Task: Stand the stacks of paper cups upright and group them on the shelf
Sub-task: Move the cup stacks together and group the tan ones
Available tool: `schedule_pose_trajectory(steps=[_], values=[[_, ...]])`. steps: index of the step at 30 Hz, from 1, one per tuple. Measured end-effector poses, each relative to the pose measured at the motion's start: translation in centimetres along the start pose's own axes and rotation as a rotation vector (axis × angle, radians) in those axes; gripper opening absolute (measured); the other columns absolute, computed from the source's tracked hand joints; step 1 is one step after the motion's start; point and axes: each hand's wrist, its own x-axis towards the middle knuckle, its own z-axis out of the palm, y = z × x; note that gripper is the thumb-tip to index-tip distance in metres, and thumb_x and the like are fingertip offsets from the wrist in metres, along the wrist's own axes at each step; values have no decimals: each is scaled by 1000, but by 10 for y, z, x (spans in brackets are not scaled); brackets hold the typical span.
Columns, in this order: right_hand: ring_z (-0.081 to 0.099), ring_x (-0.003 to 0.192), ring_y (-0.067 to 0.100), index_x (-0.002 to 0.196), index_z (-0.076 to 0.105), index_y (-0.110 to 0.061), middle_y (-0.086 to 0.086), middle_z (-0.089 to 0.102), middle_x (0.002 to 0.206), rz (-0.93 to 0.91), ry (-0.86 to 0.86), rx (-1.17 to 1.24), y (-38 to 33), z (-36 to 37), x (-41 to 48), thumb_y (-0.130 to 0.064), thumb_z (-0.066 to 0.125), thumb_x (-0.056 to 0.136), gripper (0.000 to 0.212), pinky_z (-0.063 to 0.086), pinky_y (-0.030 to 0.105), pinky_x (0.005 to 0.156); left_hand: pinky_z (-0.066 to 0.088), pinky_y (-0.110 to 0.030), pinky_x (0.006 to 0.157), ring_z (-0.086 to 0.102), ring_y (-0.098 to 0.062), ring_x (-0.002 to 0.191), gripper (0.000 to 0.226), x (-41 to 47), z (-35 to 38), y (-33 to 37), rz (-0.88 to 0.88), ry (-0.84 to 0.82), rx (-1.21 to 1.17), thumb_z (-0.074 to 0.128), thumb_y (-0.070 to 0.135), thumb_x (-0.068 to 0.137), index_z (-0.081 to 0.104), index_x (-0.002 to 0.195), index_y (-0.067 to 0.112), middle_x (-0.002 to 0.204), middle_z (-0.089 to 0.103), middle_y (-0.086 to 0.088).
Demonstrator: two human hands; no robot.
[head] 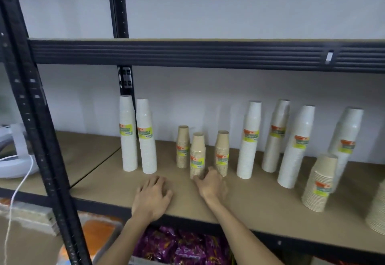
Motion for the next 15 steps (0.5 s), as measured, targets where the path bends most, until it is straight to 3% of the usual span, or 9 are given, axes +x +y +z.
schedule_pose_trajectory(steps=[3, 6, 9, 15], values=[[66, 106, 27, 116, 63, -14, 5, 70, 110, -3, -33, 155, 17, -4, 6, -53, 79, 71, 62, 53, 35, 85, 31, -37, 103, 40, -16, 129, 50, 0, 2, -2, 10, -2, 5, 38, 50, 94, 42, 138, 28, 143, 42, 7], [66, 101, 27, 112, 65, -8, 8, 71, 105, 42, 65, 240, 44, -18, 11, -39, 83, 72, 54, 53, 35, 84, 30, -38, 104, 40, -16, 130, 50, 0, 2, -2, 11, 10, 8, 38, 50, 94, 42, 139, 28, 144, 42, 7], [65, 95, 30, 100, 64, -6, 10, 68, 96, 48, 109, 158, 54, -29, 20, -35, 81, 76, 42, 44, 29, 69, 31, -38, 104, 41, -16, 129, 49, 0, 3, 0, 7, 24, 1, 39, 50, 93, 43, 137, 29, 142, 44, 7], [65, 97, 31, 106, 58, -15, 6, 66, 105, 88, 67, 49, 39, -27, 39, -47, 75, 78, 45, 54, 41, 77, 31, -36, 102, 42, -16, 127, 44, -2, 3, 1, 6, 37, 14, 40, 49, 93, 46, 132, 30, 138, 47, 7]])
